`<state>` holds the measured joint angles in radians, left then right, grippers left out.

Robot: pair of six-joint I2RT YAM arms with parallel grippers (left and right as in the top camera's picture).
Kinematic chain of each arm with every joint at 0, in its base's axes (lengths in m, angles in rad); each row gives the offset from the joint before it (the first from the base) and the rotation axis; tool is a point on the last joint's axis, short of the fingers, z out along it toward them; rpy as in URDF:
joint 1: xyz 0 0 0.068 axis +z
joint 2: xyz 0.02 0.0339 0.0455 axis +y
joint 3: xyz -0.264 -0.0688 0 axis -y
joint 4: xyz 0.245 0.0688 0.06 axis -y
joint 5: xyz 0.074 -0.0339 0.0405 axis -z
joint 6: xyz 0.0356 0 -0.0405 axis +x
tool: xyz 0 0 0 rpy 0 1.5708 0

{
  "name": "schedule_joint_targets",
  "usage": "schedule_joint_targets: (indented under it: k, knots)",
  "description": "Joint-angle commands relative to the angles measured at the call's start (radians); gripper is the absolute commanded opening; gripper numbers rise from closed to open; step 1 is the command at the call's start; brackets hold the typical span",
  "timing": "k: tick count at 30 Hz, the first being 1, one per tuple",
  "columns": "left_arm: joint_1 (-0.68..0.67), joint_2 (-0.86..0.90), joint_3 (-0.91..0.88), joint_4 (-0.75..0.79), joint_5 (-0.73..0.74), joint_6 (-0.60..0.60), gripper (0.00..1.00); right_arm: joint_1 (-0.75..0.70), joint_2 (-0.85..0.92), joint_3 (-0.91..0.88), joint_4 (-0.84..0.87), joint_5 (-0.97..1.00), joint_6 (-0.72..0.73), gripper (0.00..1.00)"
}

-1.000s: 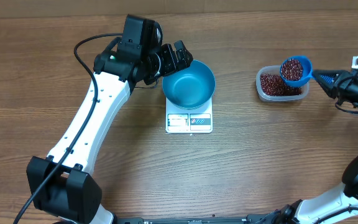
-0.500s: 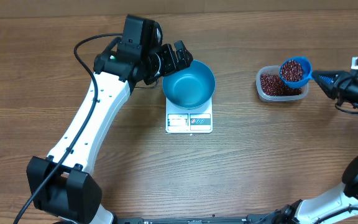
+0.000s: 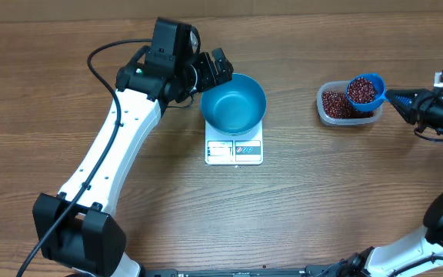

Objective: Scoop item into bowl and weigh 150g on scale
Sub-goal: 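Move the left gripper down to the blue bowl's rim on the scale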

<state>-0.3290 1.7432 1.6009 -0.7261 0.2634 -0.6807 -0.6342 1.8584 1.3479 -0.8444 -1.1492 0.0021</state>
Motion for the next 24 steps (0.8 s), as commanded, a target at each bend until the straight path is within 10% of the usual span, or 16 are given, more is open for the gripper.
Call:
schedule_joint_targets:
  k: [1, 21, 24]
  knots:
    - [0.002, -0.022, 0.021, 0.010, -0.062, -0.003, 1.00, -0.001, 0.001, -0.005, 0.006, -0.030, -0.010, 0.04]
    - [-0.003, -0.018, 0.021, -0.224, -0.140, 0.099, 1.00, -0.001, 0.001, -0.005, 0.010, -0.023, -0.009, 0.04]
    - [-0.012, -0.015, 0.020, -0.256, -0.141, 0.145, 0.72, -0.001, 0.001, -0.005, 0.010, 0.002, -0.010, 0.04]
